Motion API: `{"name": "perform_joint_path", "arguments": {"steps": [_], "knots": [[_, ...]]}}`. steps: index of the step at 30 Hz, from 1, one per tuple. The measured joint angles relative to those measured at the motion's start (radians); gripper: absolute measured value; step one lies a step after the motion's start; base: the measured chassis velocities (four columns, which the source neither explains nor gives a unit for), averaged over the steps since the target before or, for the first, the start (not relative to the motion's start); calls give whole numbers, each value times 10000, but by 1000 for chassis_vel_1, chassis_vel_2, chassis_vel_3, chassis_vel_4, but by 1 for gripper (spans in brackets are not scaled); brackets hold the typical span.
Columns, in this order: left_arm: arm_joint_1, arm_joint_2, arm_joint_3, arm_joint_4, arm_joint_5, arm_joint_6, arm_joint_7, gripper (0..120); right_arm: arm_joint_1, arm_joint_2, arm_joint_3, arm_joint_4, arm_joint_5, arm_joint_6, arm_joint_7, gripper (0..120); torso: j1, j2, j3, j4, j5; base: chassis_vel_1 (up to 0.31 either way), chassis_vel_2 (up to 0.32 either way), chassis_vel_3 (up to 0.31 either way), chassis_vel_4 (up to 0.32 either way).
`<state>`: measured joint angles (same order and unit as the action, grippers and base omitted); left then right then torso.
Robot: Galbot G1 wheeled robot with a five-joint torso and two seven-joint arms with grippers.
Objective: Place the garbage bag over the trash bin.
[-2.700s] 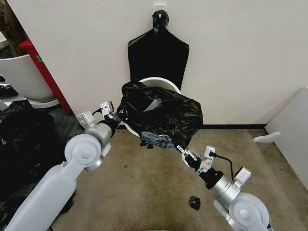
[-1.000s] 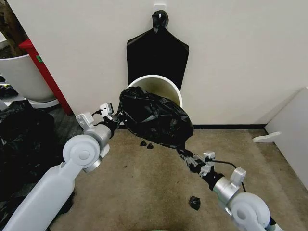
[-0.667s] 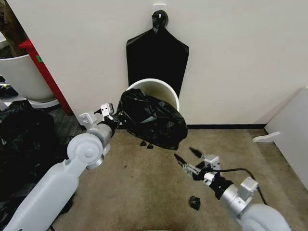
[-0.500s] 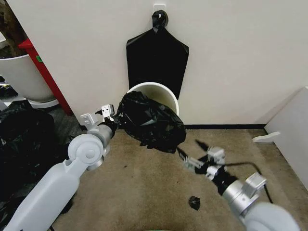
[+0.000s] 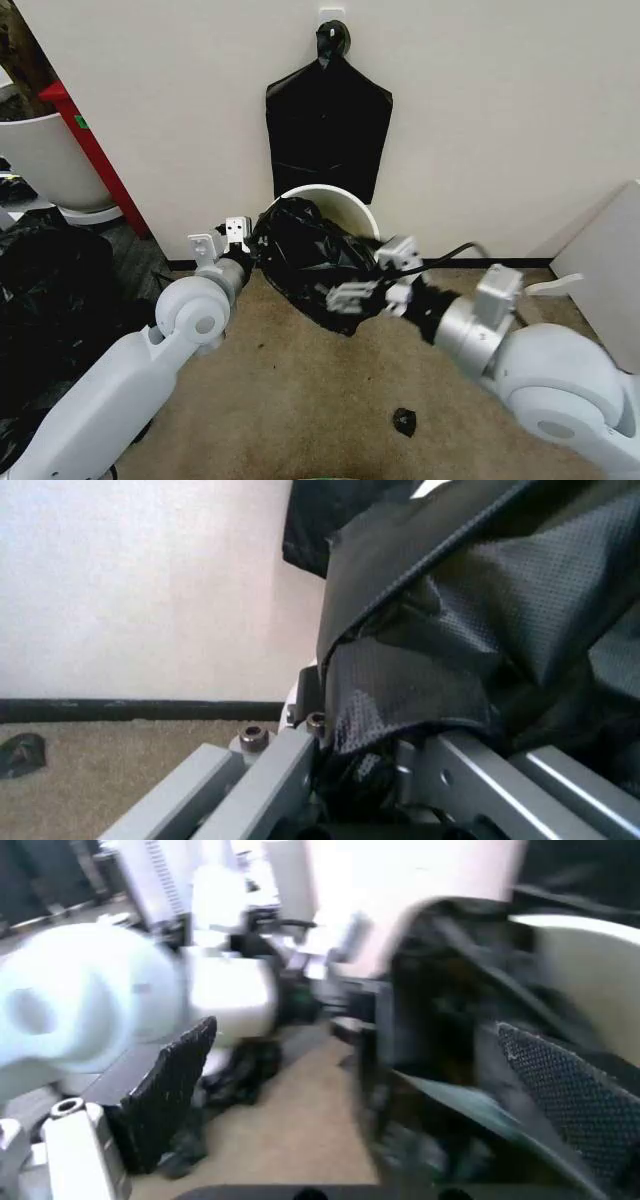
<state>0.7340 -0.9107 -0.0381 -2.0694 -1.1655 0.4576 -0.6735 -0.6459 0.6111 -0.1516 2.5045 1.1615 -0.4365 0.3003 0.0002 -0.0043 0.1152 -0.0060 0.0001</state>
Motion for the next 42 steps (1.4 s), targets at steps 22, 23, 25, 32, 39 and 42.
{"name": "perform_joint_path", "arguments": {"steps": [22, 23, 25, 32, 39, 42], "knots": [[134, 506, -297, -196, 1210, 394, 936, 1, 5077, 1776, -4760, -2081, 1054, -1701, 2116, 100, 0, 0, -1, 0, -2, 0, 0, 0, 0], [162, 514, -313, -211, 1260, 389, 1015, 1, 5143, 1827, -4761, -2157, 1356, -1767, 2316, 100, 0, 0, -1, 0, -3, 0, 0, 0, 0], [210, 515, -330, -230, 1450, 338, 1214, 1, 5237, 1885, -4762, -2331, 1667, -1831, 2486, 98, 0, 0, -1, 1, -2, 0, 0, 0, 0], [335, 584, -380, -278, 2074, 69, 1793, 1, 5305, 1961, -4766, -2709, 2569, -1911, 3150, 82, 0, 0, -1, 1, -3, 0, 0, 0, 0], [448, 650, -460, -322, 2265, -9, 2014, 1, 5287, 1916, -4728, -2851, 2558, -1891, 3362, 74, 0, 0, -1, 0, -1, 0, 0, 0, 0], [467, 648, -462, -284, 2288, -24, 2035, 1, 5346, 1888, -4723, -2790, 2453, -1892, 3398, 74, 0, 0, -1, 0, -1, 0, 0, 0, 0]]}}
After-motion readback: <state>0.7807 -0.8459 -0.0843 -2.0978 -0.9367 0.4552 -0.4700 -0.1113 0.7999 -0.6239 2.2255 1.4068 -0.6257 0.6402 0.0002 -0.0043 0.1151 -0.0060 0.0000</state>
